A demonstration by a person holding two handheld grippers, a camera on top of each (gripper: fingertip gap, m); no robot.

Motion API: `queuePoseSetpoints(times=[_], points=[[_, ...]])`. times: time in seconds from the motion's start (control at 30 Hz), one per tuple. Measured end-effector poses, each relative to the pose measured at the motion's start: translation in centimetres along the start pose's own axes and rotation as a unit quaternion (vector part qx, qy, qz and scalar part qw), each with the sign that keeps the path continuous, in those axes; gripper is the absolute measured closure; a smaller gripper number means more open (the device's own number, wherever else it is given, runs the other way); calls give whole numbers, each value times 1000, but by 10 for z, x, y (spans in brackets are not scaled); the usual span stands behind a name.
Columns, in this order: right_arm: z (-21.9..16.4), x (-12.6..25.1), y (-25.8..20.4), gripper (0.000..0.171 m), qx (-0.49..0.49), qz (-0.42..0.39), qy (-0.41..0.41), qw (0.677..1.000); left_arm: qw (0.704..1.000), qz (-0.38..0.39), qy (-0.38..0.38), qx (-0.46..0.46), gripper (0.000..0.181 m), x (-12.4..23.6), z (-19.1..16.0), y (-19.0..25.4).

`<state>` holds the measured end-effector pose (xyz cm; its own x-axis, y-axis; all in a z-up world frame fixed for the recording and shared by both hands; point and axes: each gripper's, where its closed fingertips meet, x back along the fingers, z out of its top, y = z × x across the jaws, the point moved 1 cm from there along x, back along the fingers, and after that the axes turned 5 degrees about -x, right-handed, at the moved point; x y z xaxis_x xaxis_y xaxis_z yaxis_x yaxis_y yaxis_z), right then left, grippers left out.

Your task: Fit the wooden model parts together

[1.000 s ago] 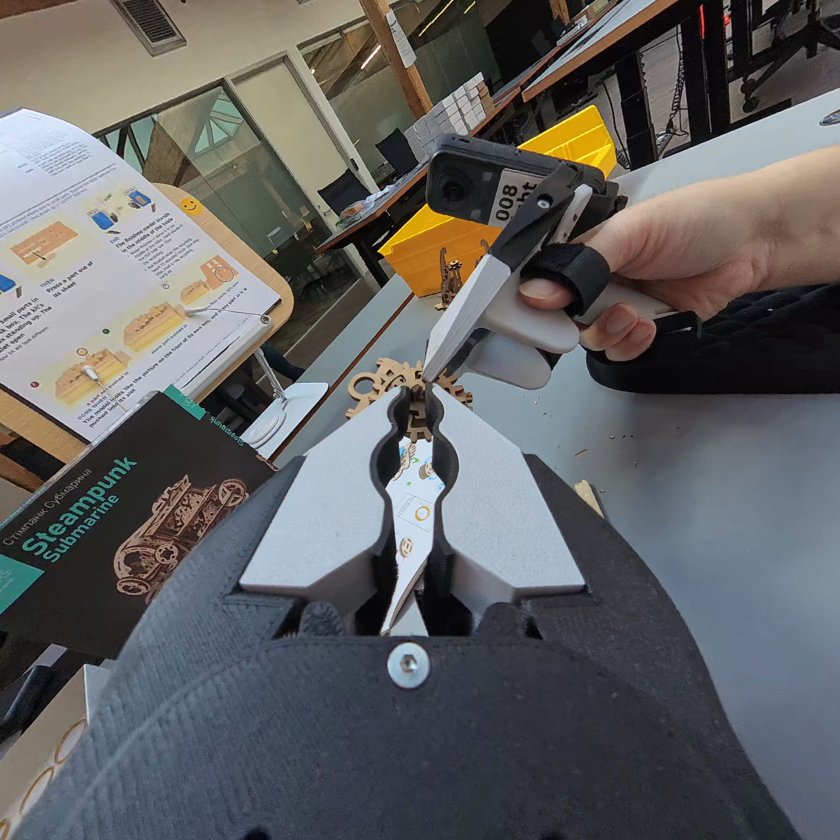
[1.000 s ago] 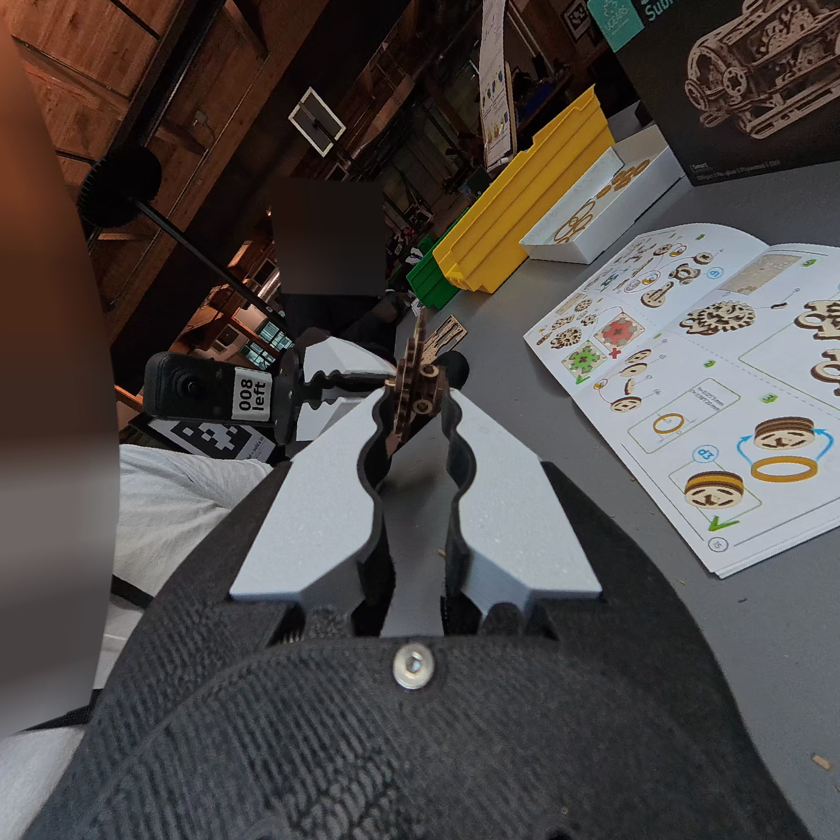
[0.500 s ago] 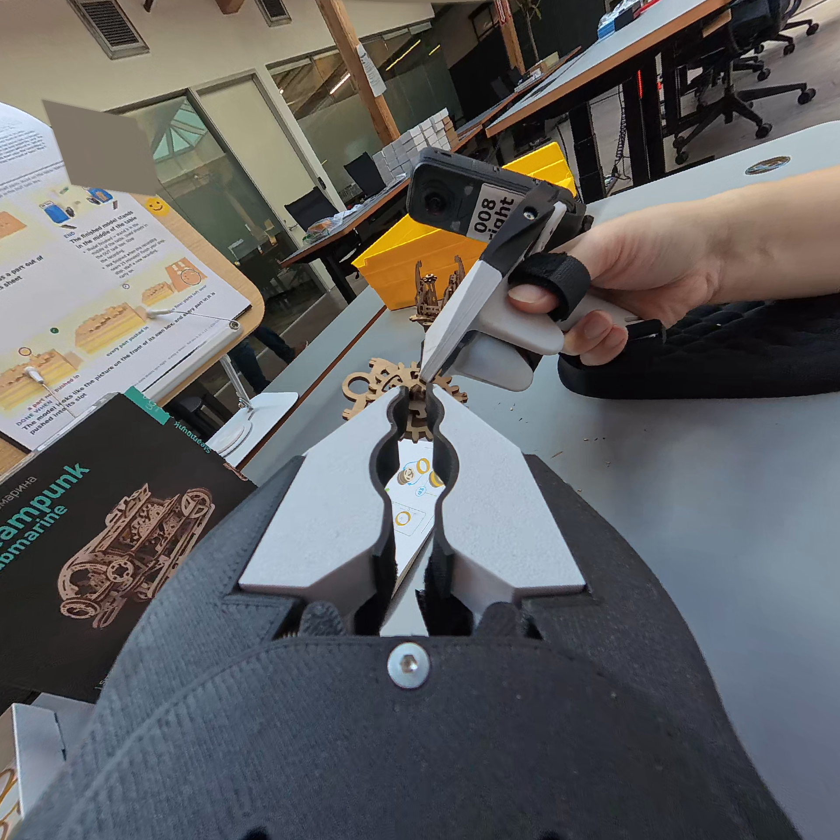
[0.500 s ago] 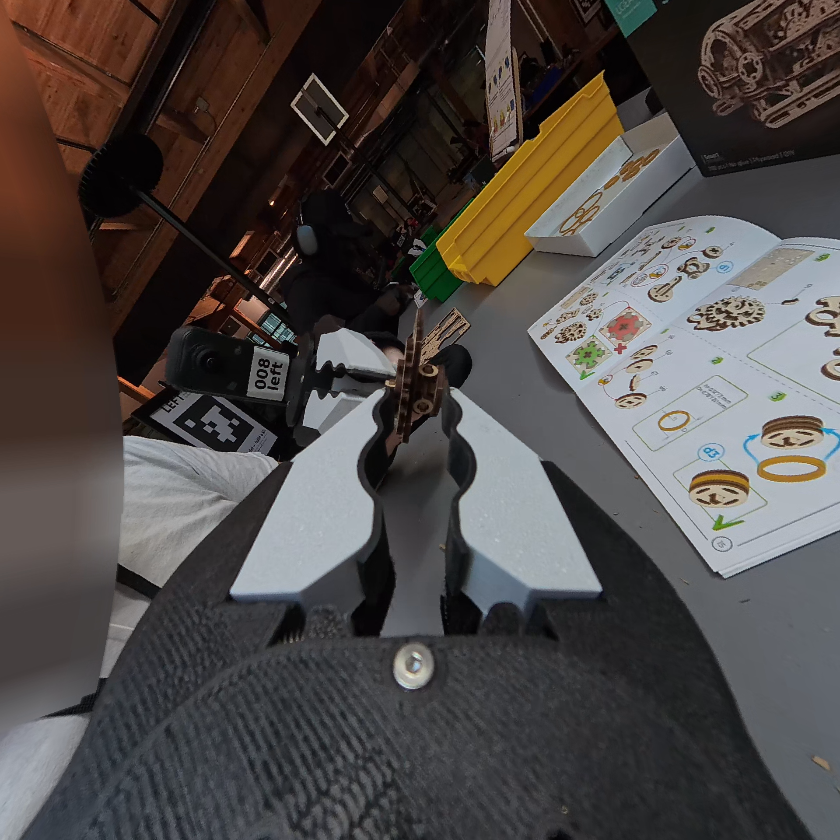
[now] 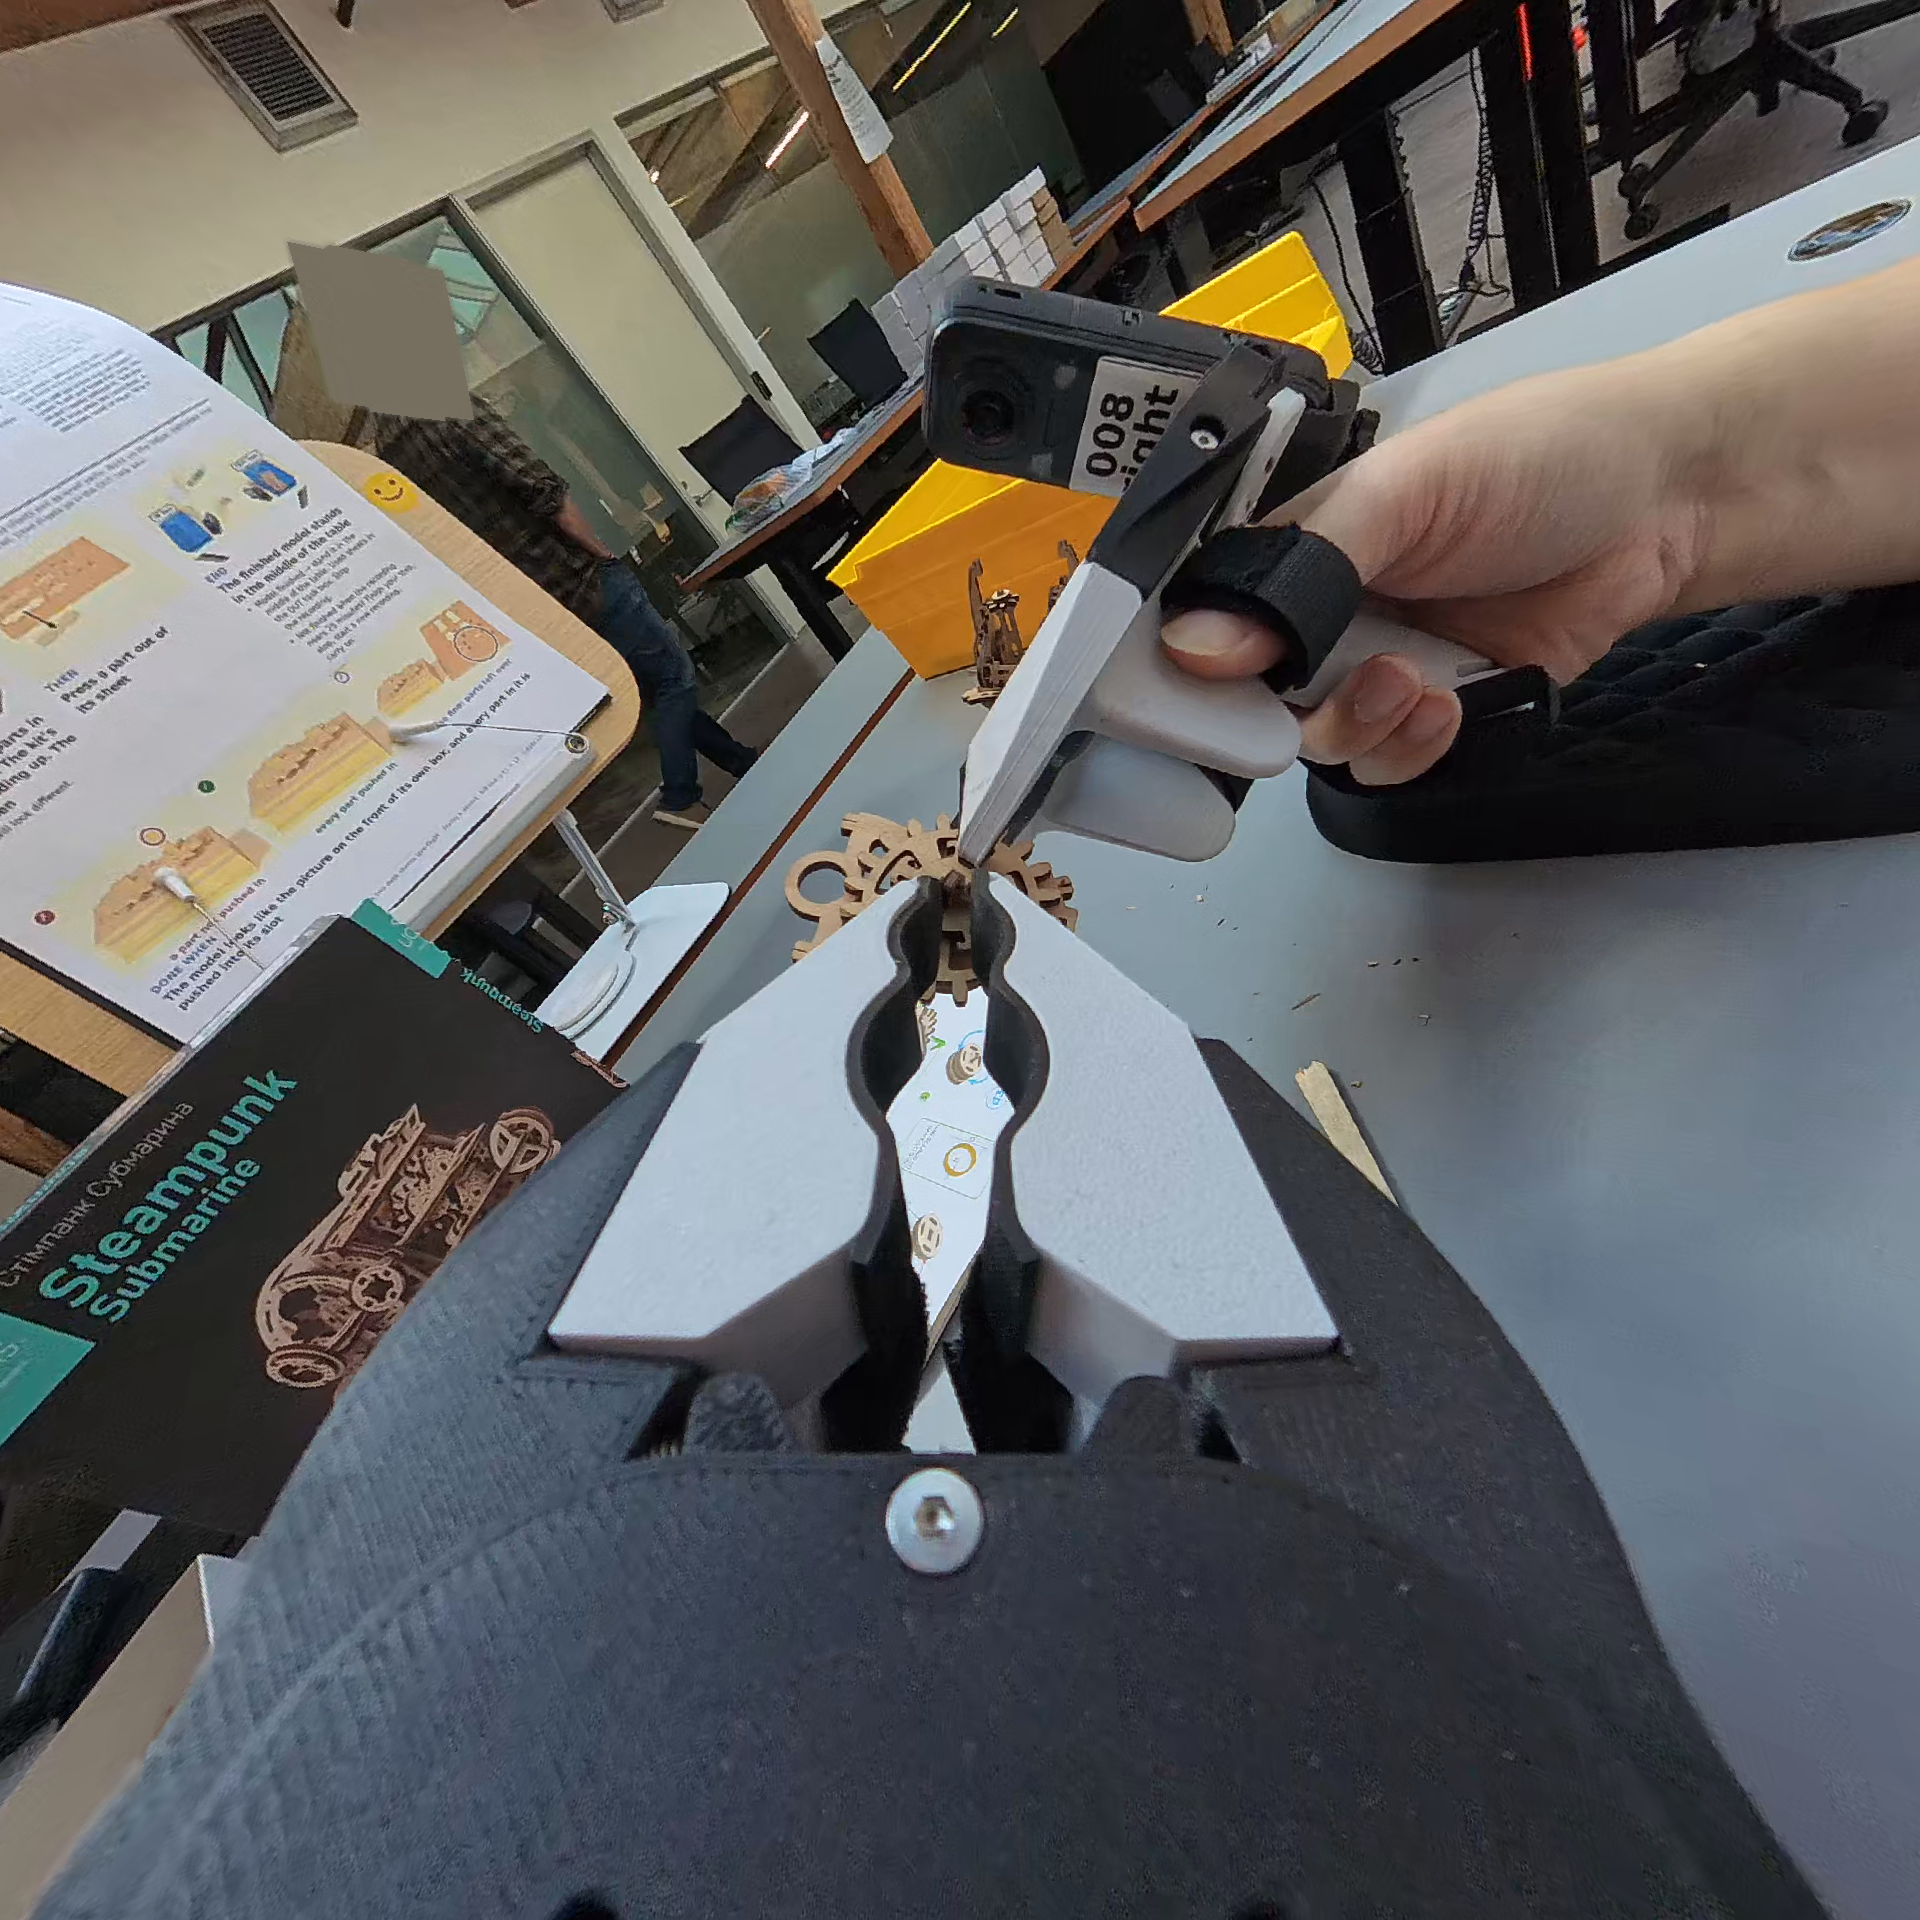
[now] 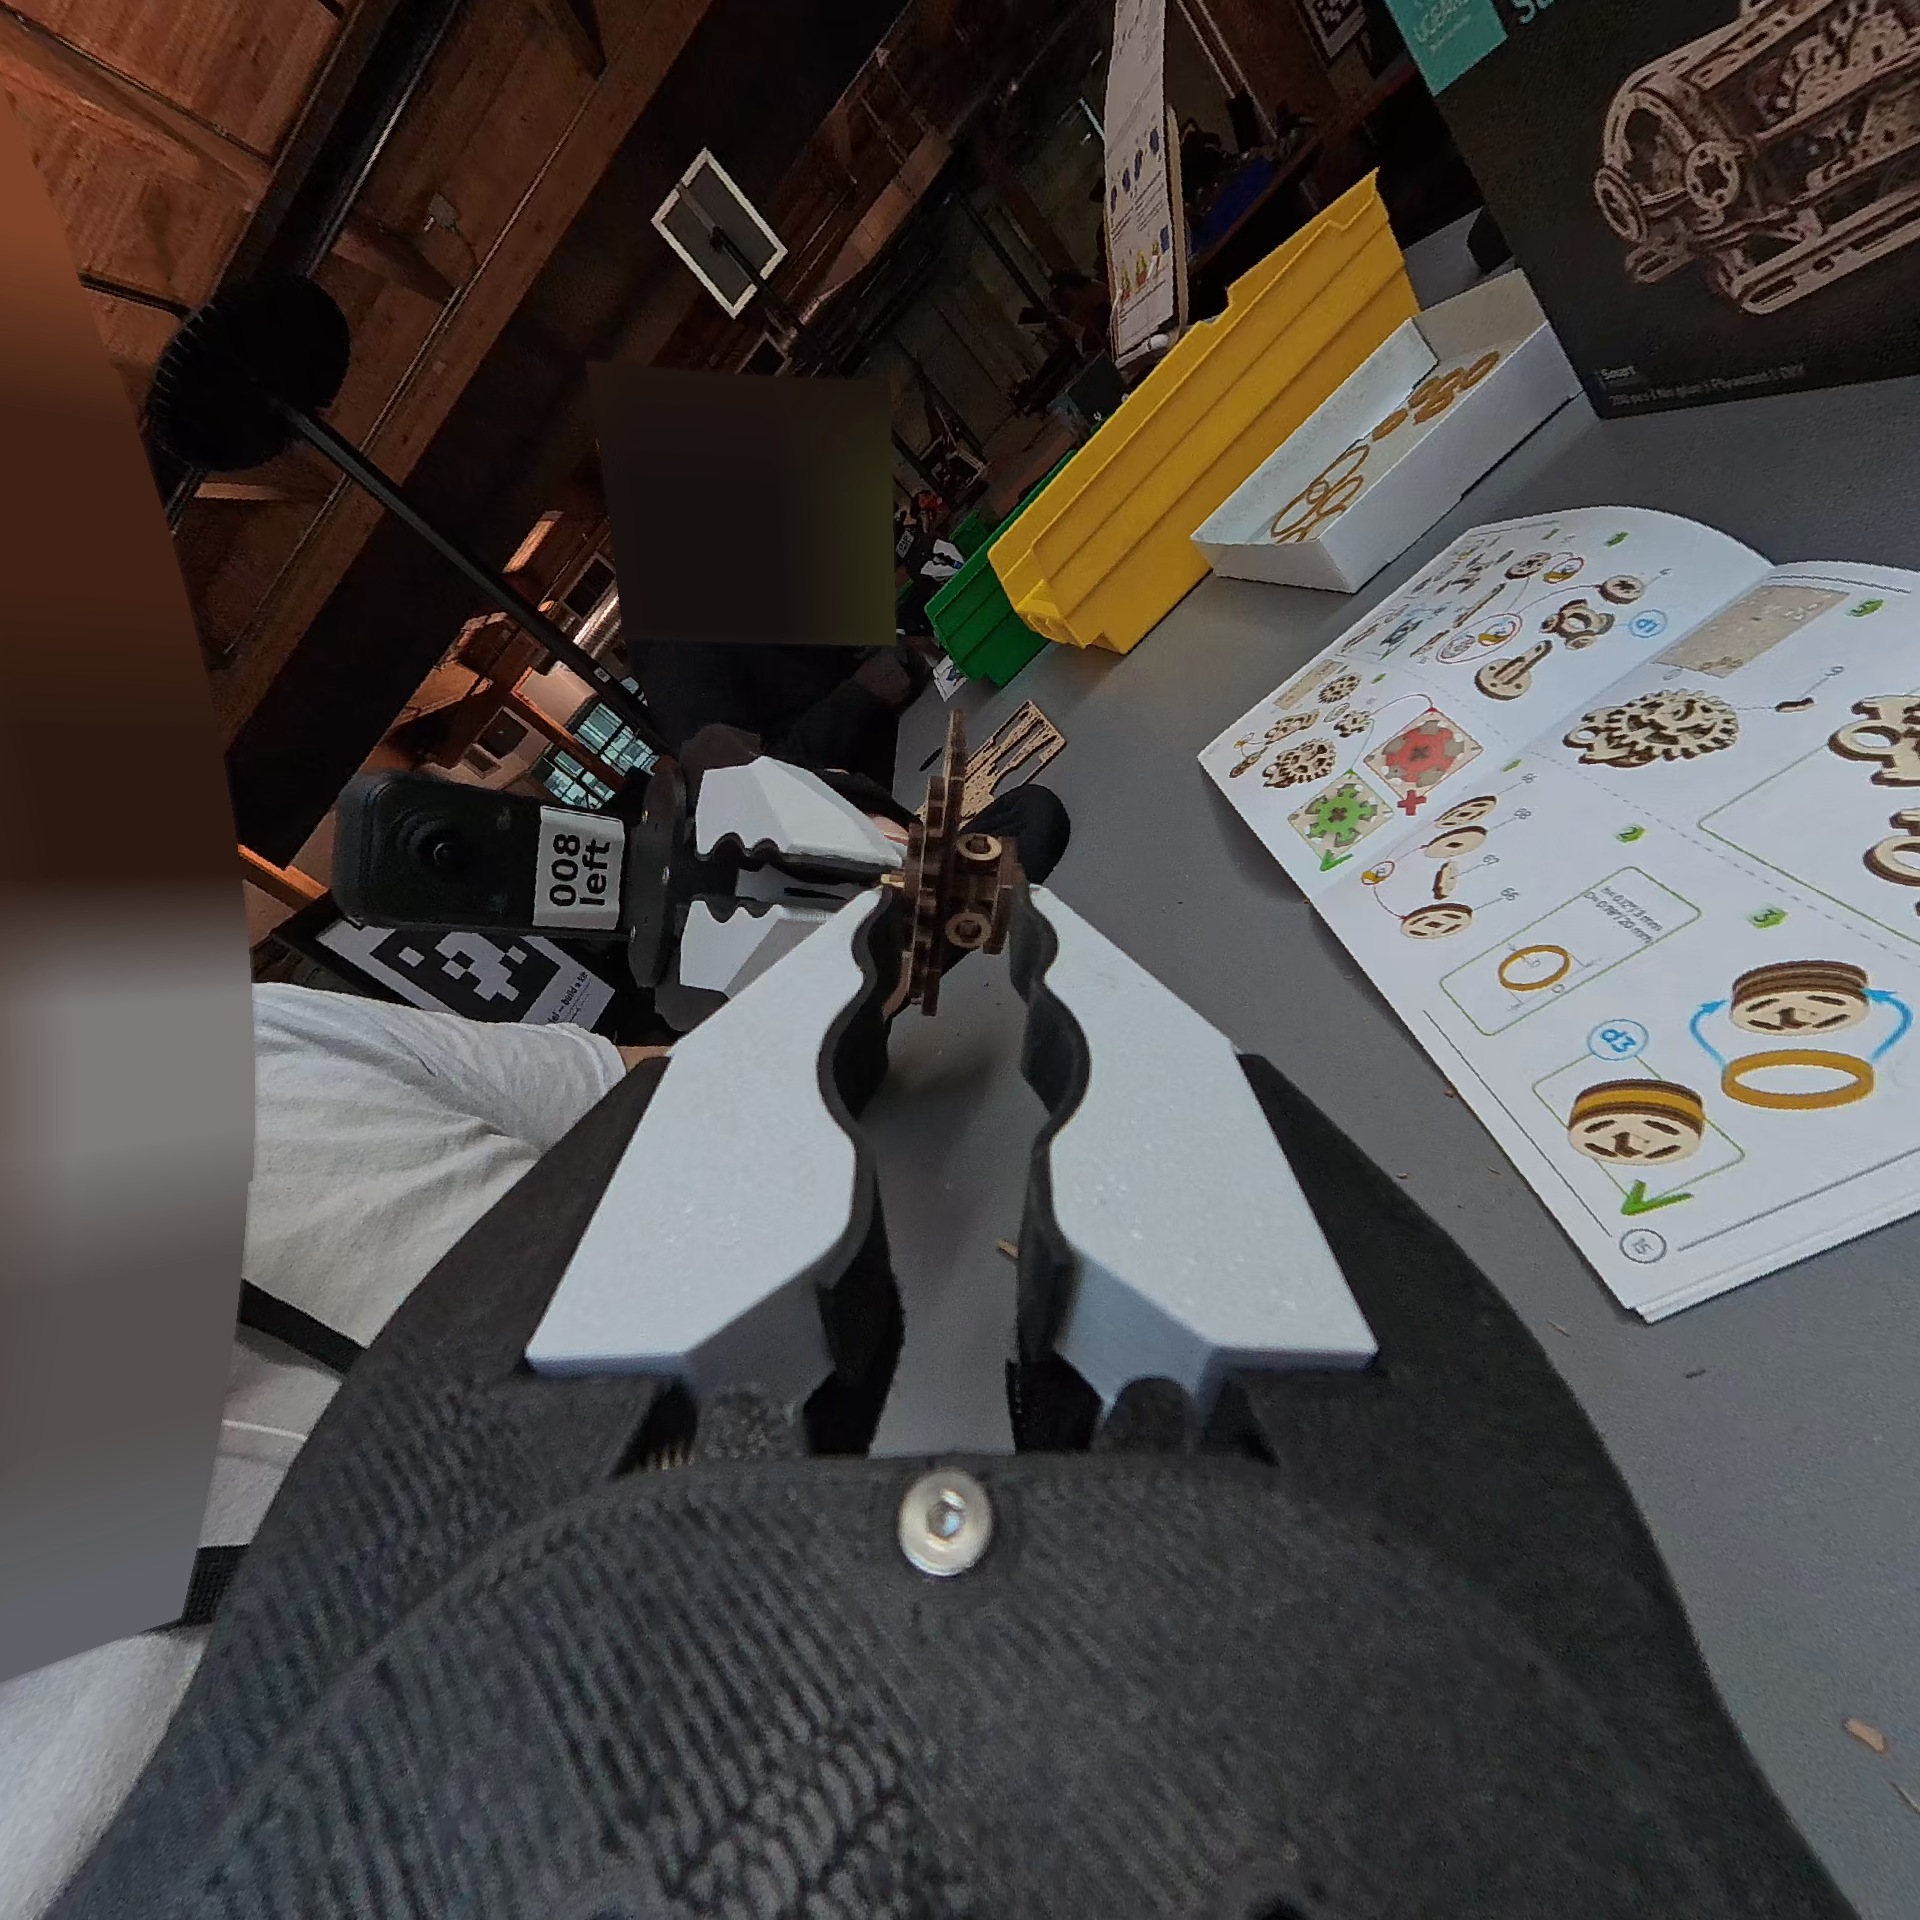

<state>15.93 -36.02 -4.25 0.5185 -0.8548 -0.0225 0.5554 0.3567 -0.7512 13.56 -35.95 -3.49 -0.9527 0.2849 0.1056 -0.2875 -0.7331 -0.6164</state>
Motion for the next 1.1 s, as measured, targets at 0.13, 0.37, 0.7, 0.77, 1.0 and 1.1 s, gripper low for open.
queuePoseSetpoints(times=[0.13, 0.37, 0.7, 0.77, 1.0, 1.1], points=[[0, 0, 0, 152, 0, 0, 2, 1000, 1000, 5, -3, -3, 177, 0, 0, 0], [0, 0, 1, 152, 1, -3, 4, 1000, 1000, 7, -7, -4, 177, 0, -1, 0], [-2, 0, 5, 152, 4, -15, -12, 1000, 1000, -6, 0, -16, 176, -2, -4, 3], [-4, -1, 5, 152, 16, -24, -23, 999, 999, -16, -2, -32, 176, -1, -5, 5], [-11, -3, 10, 152, 51, -63, -52, 995, 992, -40, -32, -113, 177, 1, -14, 12], [-10, -3, 10, 152, 51, -63, -50, 995, 990, -36, -43, -126, 178, 1, -14, 13]])
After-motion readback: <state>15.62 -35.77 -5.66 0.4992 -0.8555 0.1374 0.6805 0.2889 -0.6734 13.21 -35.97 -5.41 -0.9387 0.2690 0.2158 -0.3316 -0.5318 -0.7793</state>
